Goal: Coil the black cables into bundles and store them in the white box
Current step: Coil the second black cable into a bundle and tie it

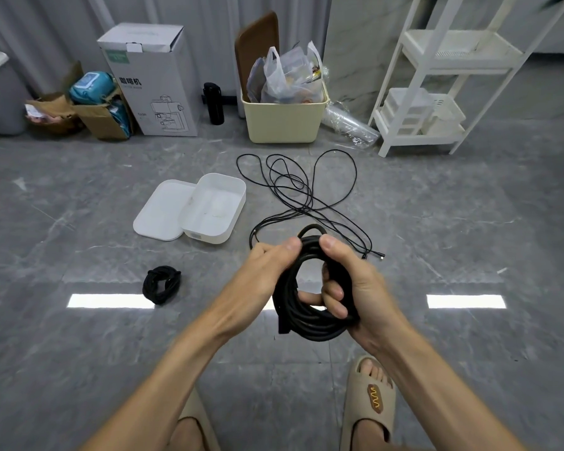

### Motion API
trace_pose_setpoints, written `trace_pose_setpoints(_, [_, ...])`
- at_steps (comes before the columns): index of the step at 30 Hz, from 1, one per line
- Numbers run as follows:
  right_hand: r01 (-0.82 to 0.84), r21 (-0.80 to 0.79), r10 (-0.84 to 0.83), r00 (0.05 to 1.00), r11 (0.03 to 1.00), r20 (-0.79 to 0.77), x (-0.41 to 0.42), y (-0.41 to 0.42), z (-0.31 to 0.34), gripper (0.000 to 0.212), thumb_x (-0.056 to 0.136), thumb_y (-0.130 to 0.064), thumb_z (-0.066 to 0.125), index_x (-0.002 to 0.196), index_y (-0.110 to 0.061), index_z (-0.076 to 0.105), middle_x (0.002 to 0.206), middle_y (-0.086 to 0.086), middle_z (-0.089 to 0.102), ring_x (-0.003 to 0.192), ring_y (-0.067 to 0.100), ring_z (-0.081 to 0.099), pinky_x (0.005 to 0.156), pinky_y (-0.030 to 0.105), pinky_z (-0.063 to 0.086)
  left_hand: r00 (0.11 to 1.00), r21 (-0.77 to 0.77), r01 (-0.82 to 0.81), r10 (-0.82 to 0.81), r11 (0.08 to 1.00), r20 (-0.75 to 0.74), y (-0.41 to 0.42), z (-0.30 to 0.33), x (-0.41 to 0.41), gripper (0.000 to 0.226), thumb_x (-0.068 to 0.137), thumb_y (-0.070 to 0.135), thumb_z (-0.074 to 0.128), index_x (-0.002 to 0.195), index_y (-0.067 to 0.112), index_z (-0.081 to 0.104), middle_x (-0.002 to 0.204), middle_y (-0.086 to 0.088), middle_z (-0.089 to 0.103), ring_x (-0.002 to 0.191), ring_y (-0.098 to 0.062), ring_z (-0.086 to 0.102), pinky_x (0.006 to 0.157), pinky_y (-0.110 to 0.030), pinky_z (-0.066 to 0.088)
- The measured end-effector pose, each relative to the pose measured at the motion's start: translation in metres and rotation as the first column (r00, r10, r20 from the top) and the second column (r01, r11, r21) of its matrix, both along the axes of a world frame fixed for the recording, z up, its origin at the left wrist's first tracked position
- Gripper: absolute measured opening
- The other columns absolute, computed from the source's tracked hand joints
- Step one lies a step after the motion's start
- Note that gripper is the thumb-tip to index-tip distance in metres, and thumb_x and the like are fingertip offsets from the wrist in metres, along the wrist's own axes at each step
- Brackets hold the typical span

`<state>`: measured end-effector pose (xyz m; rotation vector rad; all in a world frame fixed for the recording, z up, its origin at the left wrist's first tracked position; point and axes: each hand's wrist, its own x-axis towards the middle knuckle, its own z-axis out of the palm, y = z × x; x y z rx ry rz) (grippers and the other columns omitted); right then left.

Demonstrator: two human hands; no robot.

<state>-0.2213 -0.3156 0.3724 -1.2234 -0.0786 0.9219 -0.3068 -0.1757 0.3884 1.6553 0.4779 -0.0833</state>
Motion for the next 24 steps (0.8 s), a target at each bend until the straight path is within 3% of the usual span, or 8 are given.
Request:
trace_pose_setpoints(2, [0.008, -0.015, -0.008, 1.0, 1.0, 0.01, 0.001, 0.0, 0.002, 0.04, 0.071, -0.057, 0.074, 0.066, -0.017, 0.071, 0.047, 0.001, 0.033, 0.033, 0.012, 0.029, 0.059, 0.03, 0.058, 0.998, 0.072, 0.051, -0.054, 0.996, 0.036, 0.002, 0.002, -0.002, 0.037, 0.079, 0.059, 0.065, 0.115, 0.048, 0.064, 0.112, 0.007, 0.062, 0.099, 0.005, 0.06, 0.081, -0.009, 0.044])
trace_pose_setpoints(5, [-0.004, -0.071, 0.005, 1.0, 0.997, 0.017, 0.001, 0.0, 0.004, 0.044, 0.064, -0.061, 0.076, 0.058, -0.021, 0.058, 0.049, 0.002, 0.036, 0.034, 0.013, 0.033, 0.04, 0.019, 0.038, 0.999, 0.051, 0.013, -0.016, 0.999, 0.052, 0.001, -0.005, -0.003, 0.054, 0.069, 0.026, 0.071, 0.12, 0.039, 0.061, 0.104, 0.01, 0.071, 0.102, -0.004, 0.066, 0.087, -0.019, 0.051])
trace_pose_setpoints(10, [-0.006, -0.07, 0.007, 1.0, 0.998, 0.02, -0.003, 0.002, -0.001, 0.046, 0.066, -0.062, 0.074, 0.054, -0.02, 0.06, 0.049, 0.002, 0.039, 0.035, 0.013, 0.035, 0.048, 0.021, 0.046, 0.992, -0.096, -0.126, 0.126, 0.987, -0.005, -0.004, -0.006, 0.0, 0.057, 0.06, 0.012, 0.063, 0.114, 0.029, 0.056, 0.091, -0.004, 0.072, 0.089, -0.025, 0.07, 0.085, -0.036, 0.054])
trace_pose_setpoints(15, [-0.015, -0.059, 0.016, 1.0, 0.998, 0.018, 0.0, 0.004, -0.002, 0.033, 0.072, -0.065, 0.071, 0.07, -0.032, 0.074, 0.049, 0.0, 0.039, 0.036, 0.012, 0.034, 0.058, 0.031, 0.039, 0.974, -0.215, -0.222, 0.225, 0.951, -0.01, -0.008, -0.007, 0.002, 0.06, 0.056, 0.007, 0.061, 0.112, 0.028, 0.054, 0.077, 0.001, 0.065, 0.097, -0.046, 0.067, 0.083, -0.039, 0.049])
trace_pose_setpoints(18, [0.009, -0.09, -0.007, 1.0, 0.996, 0.024, 0.001, 0.003, -0.002, 0.043, 0.068, -0.066, 0.073, 0.074, -0.024, 0.076, 0.048, 0.001, 0.038, 0.035, 0.012, 0.034, 0.064, 0.037, 0.043, 0.976, -0.24, -0.215, 0.218, 0.947, -0.013, -0.008, -0.007, 0.003, 0.067, 0.056, 0.007, 0.062, 0.119, 0.029, 0.051, 0.074, 0.004, 0.064, 0.096, -0.04, 0.069, 0.086, -0.037, 0.049])
trace_pose_setpoints(20, [0.061, -0.098, -0.059, 0.998, 0.993, 0.028, 0.0, 0.002, -0.002, 0.047, 0.069, -0.063, 0.077, 0.079, -0.017, 0.077, 0.047, 0.001, 0.036, 0.035, 0.012, 0.033, 0.06, 0.033, 0.048, 0.985, -0.206, -0.174, 0.174, 0.963, -0.021, -0.008, -0.005, 0.004, 0.074, 0.059, 0.014, 0.066, 0.128, 0.032, 0.047, 0.088, 0.006, 0.07, 0.099, -0.023, 0.069, 0.087, -0.028, 0.049])
trace_pose_setpoints(22, [0.138, -0.086, -0.137, 0.99, 0.987, 0.023, 0.0, 0.002, -0.002, 0.054, 0.069, -0.057, 0.081, 0.085, -0.005, 0.076, 0.046, 0.002, 0.033, 0.034, 0.013, 0.03, 0.065, 0.035, 0.058, 0.984, -0.11, -0.168, 0.173, 0.98, 0.036, -0.008, -0.002, 0.004, 0.069, 0.065, 0.027, 0.071, 0.128, 0.038, 0.047, 0.112, 0.008, 0.065, 0.105, -0.005, 0.063, 0.087, -0.018, 0.046])
trace_pose_setpoints(24, [0.206, -0.101, -0.203, 0.978, 0.973, 0.039, 0.001, 0.002, -0.002, 0.064, 0.064, -0.054, 0.079, 0.087, 0.005, 0.072, 0.044, 0.002, 0.032, 0.034, 0.014, 0.029, 0.065, 0.035, 0.059, 0.95, 0.089, -0.254, 0.232, 0.963, 0.207, -0.008, -0.003, 0.001, 0.046, 0.072, 0.034, 0.071, 0.114, 0.041, 0.055, 0.117, 0.013, 0.055, 0.111, 0.0, 0.056, 0.094, -0.017, 0.044])
